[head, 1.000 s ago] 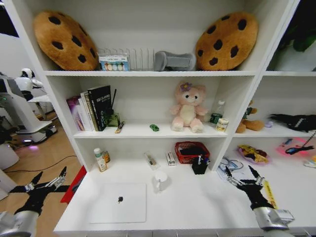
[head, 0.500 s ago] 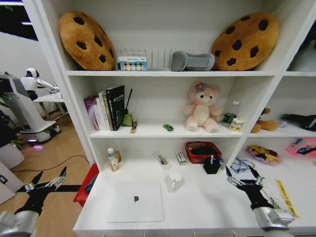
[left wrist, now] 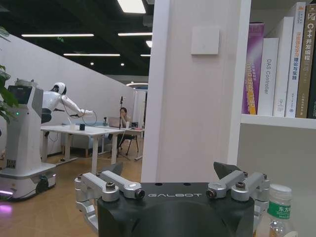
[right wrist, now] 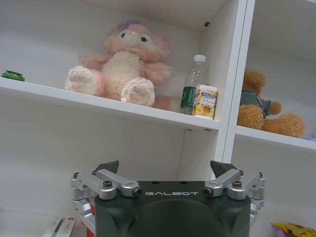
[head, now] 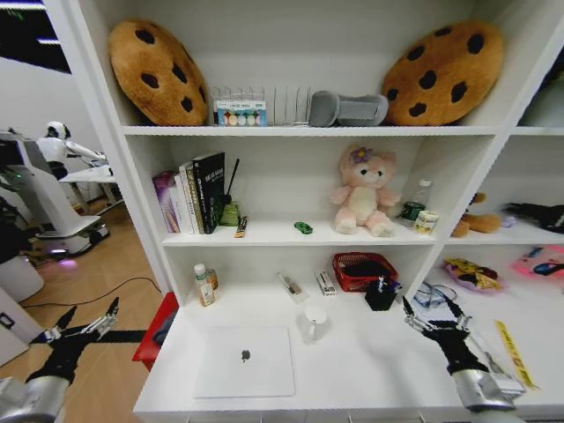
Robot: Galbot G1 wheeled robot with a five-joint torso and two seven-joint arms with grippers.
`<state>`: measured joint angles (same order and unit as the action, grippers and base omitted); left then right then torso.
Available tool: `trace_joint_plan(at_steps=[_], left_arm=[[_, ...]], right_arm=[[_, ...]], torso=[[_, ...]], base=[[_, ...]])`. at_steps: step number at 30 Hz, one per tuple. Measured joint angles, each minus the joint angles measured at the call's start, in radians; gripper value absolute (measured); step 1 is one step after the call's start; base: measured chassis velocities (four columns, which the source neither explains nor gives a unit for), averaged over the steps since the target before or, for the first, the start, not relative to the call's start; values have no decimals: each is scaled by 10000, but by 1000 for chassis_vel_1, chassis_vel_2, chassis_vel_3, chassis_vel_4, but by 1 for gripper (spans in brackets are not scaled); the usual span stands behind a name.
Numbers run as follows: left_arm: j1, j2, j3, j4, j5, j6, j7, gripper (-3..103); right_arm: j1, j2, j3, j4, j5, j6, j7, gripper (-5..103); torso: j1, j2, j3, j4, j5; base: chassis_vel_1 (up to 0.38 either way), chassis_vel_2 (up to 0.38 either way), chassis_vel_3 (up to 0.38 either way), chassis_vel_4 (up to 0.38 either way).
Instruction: Organize the objects on the table.
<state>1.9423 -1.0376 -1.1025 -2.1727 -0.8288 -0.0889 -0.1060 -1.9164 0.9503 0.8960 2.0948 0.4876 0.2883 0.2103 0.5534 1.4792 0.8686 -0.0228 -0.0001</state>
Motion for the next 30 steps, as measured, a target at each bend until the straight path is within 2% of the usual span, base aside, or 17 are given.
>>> trace_joint_plan(at_steps=[11,30], left_arm=[[0,0,0,0,0,0,0,100],[0,0,0,0,0,0,0,100]], right_arm=[[2,0,0,0,0,0,0,100],[-2,0,0,0,0,0,0,100]], torso=[[4,-1,1,1,0],[-1,0,-1,1,-3]], base=[[15,-20,-17,17],[156,-159,-153,156]])
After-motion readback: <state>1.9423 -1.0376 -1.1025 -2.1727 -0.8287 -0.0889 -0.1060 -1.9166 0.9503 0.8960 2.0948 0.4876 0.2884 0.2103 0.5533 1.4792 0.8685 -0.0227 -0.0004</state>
